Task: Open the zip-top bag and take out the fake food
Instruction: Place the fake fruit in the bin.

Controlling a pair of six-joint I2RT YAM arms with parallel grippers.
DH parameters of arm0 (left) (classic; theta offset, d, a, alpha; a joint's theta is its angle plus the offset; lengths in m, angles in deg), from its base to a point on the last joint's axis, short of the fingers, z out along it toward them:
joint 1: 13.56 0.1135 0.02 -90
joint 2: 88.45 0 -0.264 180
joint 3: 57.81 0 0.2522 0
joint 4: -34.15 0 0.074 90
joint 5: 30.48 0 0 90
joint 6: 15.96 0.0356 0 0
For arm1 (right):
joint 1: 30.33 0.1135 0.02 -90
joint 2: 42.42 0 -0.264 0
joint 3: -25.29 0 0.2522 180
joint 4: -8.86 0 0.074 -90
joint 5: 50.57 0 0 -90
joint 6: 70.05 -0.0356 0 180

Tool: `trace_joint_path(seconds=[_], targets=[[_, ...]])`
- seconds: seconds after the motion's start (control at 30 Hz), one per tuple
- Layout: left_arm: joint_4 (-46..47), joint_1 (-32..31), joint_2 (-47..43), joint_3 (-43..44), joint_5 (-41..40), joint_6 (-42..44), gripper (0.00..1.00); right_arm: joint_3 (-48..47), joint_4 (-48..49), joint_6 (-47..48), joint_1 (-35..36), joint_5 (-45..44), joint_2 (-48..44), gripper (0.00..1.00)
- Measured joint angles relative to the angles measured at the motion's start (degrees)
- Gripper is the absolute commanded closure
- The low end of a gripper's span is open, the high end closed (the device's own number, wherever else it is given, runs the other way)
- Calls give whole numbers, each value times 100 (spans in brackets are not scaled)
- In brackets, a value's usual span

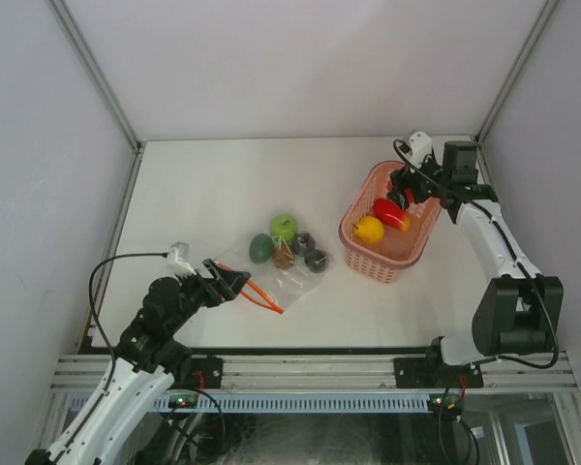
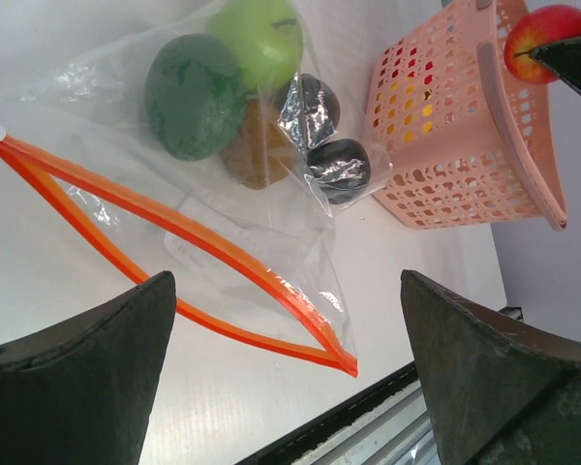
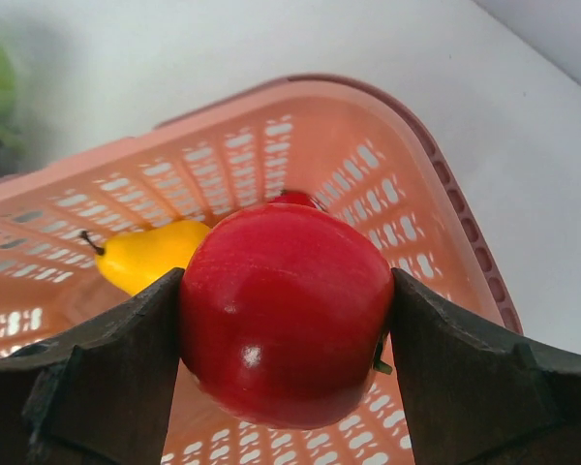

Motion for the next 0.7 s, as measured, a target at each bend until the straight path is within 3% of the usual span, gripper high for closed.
trace_joint_path(seconds=[0.27,0.5,0.7], targets=[[-114,0,0,0,-35,-7,1,35,87,66,354,-1209,420,63],[-114,0,4,-2,-28,-37,3,68,162,101,514,-1714,619,26],[-109,0,11,-20,-17,-74,7,68,188,136,511,-1943,649,6]])
